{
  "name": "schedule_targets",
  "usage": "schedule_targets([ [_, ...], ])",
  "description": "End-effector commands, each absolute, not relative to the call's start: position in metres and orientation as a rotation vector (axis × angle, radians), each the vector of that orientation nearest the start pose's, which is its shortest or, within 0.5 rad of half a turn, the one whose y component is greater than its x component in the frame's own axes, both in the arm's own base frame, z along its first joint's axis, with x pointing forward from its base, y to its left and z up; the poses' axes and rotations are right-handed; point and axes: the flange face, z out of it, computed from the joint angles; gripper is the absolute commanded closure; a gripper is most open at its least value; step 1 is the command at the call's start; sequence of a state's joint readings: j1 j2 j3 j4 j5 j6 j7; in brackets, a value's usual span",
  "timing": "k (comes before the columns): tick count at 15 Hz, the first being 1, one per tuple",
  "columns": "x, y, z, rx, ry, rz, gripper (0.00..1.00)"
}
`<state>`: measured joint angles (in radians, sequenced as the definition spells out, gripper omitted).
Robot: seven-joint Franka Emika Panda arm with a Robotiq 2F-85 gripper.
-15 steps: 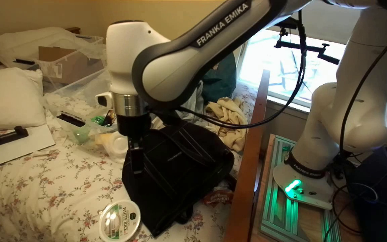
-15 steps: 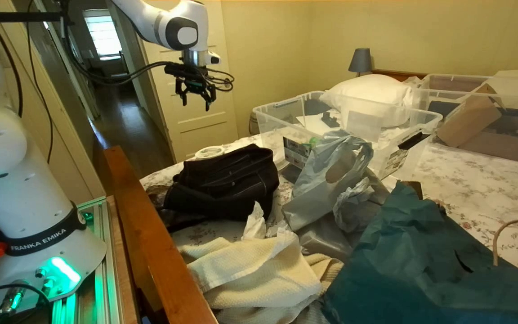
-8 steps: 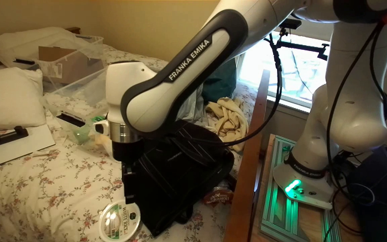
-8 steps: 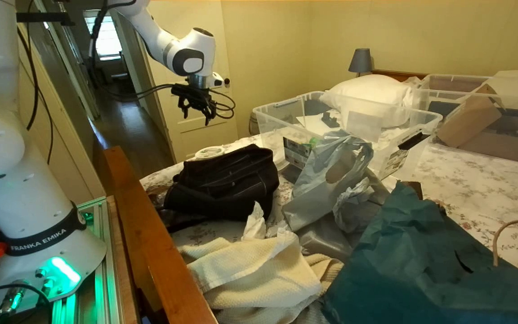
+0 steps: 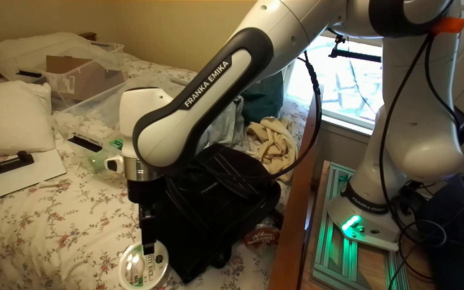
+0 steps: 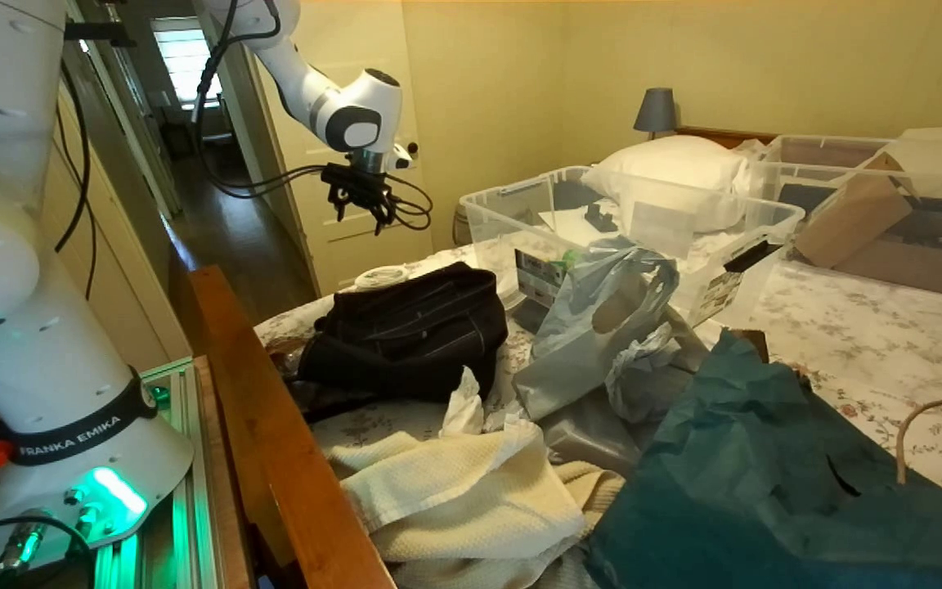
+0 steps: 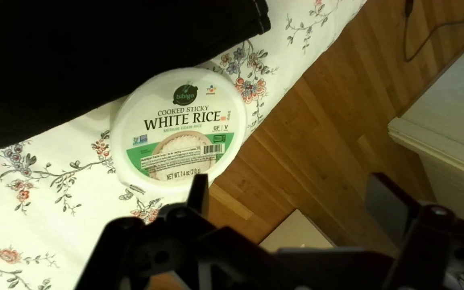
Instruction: Put the white bowl in the storage box
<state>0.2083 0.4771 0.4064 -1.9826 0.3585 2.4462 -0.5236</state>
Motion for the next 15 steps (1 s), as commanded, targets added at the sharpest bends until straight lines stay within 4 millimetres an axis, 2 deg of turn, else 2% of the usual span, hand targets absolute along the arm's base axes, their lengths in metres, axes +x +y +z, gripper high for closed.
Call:
schedule_targets([
  [1,0.508,0.349,0.244,-2.504,-1.086,0.022,0.0],
  [7,0.529,0.342,0.22,-2.513,-1.051,0.043,0.0],
  [15,0.559,0.349,0.183,-2.507,-1.085,0.124,0.0],
])
